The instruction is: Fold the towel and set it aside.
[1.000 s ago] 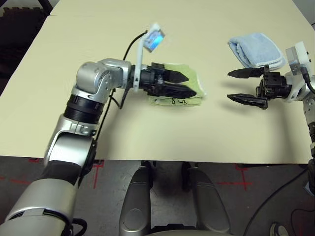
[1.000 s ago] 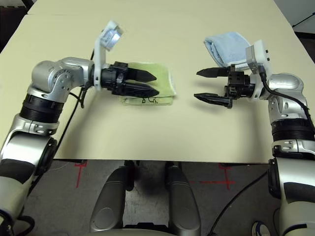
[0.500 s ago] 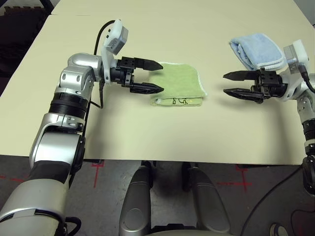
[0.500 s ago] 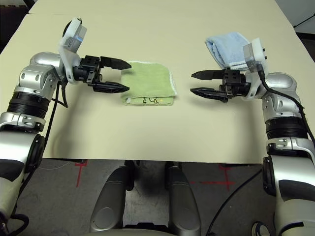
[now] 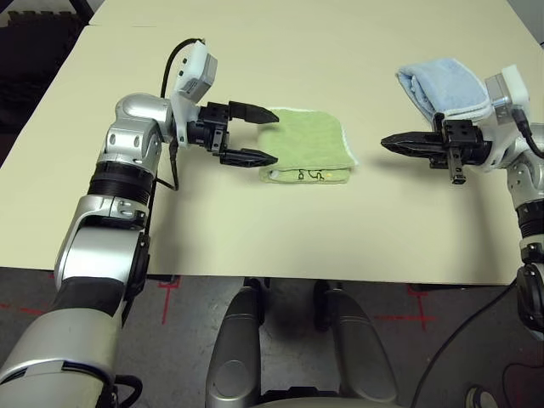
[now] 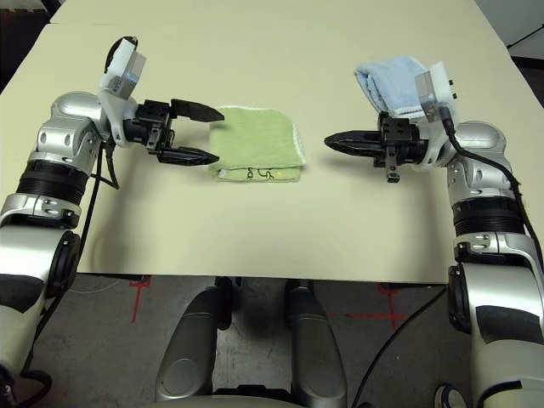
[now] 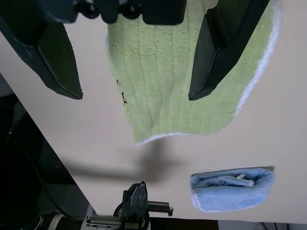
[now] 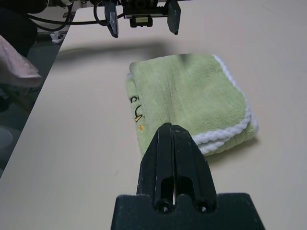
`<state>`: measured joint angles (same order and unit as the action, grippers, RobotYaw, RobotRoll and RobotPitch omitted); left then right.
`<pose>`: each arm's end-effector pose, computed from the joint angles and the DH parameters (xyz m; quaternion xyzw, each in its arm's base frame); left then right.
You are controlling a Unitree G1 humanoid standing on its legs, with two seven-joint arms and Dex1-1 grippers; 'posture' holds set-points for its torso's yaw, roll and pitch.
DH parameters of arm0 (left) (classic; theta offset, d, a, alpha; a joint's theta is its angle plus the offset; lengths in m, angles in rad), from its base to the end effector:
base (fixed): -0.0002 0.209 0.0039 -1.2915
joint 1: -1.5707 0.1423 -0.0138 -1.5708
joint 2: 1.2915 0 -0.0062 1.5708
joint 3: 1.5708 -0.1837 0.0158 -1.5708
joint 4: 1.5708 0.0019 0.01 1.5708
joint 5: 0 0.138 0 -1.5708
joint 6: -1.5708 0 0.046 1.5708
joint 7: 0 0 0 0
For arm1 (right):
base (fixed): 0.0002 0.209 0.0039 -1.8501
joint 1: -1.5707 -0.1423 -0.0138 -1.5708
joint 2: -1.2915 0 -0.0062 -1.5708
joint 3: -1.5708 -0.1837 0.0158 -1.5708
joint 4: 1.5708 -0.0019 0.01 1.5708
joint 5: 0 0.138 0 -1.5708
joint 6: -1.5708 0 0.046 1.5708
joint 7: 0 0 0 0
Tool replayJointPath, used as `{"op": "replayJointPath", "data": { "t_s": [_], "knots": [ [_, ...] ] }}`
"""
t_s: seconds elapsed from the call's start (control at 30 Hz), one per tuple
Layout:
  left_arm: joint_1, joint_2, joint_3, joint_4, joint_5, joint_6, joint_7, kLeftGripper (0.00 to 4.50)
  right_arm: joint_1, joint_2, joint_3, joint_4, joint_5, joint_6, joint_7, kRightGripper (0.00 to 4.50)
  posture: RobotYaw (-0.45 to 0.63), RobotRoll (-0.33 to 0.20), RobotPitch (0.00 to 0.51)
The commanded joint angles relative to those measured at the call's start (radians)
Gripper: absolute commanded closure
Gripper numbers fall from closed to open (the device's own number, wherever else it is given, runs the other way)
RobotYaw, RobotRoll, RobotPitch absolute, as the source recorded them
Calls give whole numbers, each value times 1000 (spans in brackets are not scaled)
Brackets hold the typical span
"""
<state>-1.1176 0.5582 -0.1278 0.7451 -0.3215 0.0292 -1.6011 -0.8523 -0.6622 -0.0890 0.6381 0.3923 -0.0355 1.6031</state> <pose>0.3551 0.2142 0.2573 0.2033 -0.0403 -0.6879 0.6956 0.3213 -0.2836 0.2196 -0.1670 -0.0824 0.6221 0.7605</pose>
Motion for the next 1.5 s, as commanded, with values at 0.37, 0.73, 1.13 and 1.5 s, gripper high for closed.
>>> {"op": "replayJointPath", "data": {
  "t_s": [0.37, 0.73, 1.13, 1.5],
  "knots": [
    [-23, -25, 8, 64, 1, -85, -13, 727, -3, 16, 14, -1, -15, -6, 2, 4500, 105, 0, 280],
    [-22, -36, 11, 69, 43, -99, -13, 58, 5, 18, 11, -9, -16, -1, 4, 4500, 107, 0, 280],
    [-20, -33, 5, 46, 13, -89, -13, 749, 4, 19, 13, -9, -17, 0, 3, 4500, 103, 0, 276],
    [-26, -48, 18, 61, 18, -90, -13, 4463, -15, 43, 16, 1, -18, 6, -13, 4500, 106, 0, 271]
  ]
}}
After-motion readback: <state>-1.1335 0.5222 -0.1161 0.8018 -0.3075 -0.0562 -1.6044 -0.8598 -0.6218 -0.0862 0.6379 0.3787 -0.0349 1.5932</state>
